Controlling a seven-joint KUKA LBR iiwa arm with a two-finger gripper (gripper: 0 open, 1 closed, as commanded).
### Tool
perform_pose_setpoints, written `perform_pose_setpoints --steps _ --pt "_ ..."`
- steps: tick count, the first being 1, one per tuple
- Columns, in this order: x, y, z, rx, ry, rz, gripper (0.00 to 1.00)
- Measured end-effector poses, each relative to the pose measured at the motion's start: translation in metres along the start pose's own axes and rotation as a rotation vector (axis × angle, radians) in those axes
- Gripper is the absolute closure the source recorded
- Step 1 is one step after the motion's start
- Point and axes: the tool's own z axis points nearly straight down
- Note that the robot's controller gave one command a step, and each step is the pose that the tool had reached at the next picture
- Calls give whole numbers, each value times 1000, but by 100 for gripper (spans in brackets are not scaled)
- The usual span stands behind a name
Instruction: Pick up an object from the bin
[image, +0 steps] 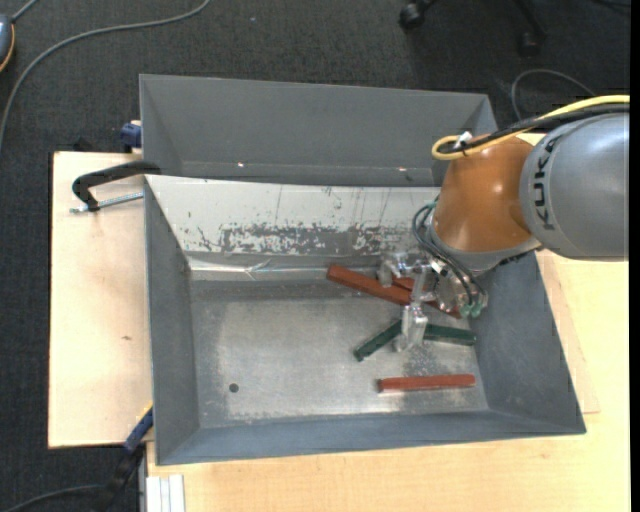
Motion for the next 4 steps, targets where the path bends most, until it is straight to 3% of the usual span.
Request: perform_pose_setpoints --steps 1,2,3,4 --pt "37 37 -1 1 2 -479 0" --pt "37 38 -1 0 1 -479 100" --pt "29 38 -171 4 -7 -509 100" --pt "-6 51 -101 -2 4 -505 100"
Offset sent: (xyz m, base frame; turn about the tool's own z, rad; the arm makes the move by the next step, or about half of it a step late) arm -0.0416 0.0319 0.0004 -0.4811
